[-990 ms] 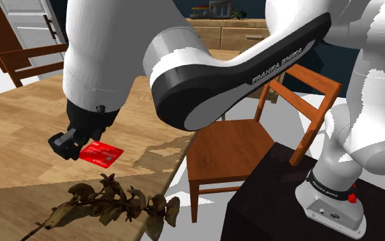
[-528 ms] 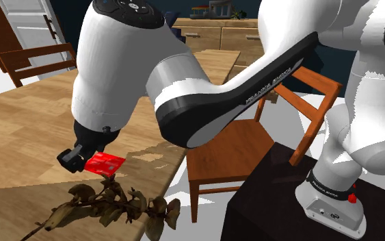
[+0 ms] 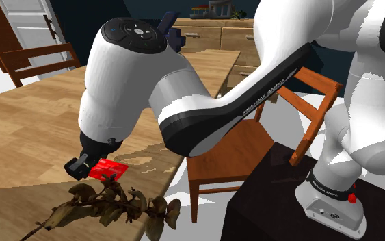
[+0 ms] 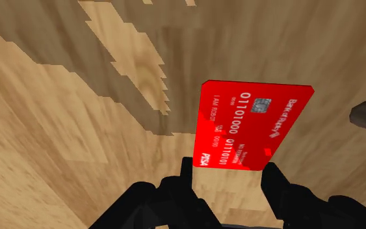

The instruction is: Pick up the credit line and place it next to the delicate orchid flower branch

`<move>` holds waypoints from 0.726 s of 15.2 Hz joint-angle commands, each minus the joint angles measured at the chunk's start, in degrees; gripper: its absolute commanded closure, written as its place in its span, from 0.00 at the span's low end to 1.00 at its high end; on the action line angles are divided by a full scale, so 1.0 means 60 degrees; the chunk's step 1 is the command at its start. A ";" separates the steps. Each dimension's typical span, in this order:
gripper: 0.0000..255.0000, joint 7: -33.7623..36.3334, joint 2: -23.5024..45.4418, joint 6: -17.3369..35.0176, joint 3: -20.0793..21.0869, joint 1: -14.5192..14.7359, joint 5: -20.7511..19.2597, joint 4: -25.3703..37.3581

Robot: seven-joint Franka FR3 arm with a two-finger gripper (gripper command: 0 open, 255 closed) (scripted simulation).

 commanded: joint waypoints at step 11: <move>0.00 -0.0205 -0.0542 -0.0282 0.0149 -0.0055 0.0375 -0.0192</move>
